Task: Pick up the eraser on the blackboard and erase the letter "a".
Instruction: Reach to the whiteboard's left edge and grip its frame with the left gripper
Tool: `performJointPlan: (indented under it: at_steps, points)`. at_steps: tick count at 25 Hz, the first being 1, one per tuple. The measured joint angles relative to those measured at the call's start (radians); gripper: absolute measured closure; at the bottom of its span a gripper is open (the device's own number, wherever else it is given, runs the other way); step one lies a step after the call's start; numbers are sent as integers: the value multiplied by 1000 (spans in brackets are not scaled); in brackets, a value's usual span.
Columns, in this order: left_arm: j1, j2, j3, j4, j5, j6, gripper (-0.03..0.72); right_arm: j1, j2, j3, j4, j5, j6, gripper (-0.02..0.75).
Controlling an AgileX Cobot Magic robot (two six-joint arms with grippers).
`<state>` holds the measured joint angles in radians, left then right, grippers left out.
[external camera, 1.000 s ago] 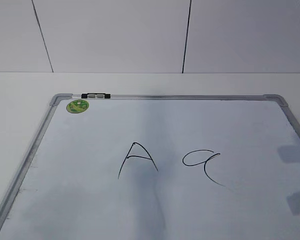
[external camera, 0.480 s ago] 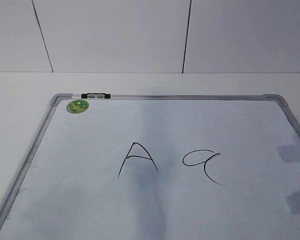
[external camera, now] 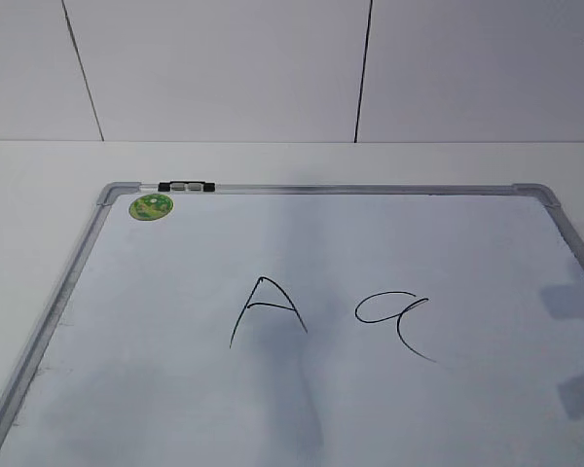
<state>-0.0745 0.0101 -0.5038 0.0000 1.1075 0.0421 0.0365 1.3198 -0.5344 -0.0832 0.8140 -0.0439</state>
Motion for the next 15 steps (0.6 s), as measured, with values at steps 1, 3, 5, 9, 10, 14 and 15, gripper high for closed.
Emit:
performJointPlan:
  at_steps: [1, 3, 5, 9, 10, 14, 15]
  points:
    - [0, 0, 0, 0, 0, 0, 449, 0, 0, 0, 0, 0, 0, 101]
    - [0, 0, 0, 0, 0, 0, 449, 0, 0, 0, 0, -1, 2, 112]
    - [0, 0, 0, 0, 0, 0, 449, 0, 0, 0, -4, -1, 5, 140]
    - [0, 0, 0, 0, 0, 0, 449, 0, 0, 0, -7, -1, 9, 180]
    - [0, 0, 0, 0, 0, 0, 449, 0, 0, 0, -7, -1, 9, 182]
    - [0, 0, 0, 0, 0, 0, 449, 0, 0, 0, -7, -1, 9, 186]
    - [0, 0, 0, 0, 0, 0, 449, 0, 0, 0, -7, -1, 9, 186]
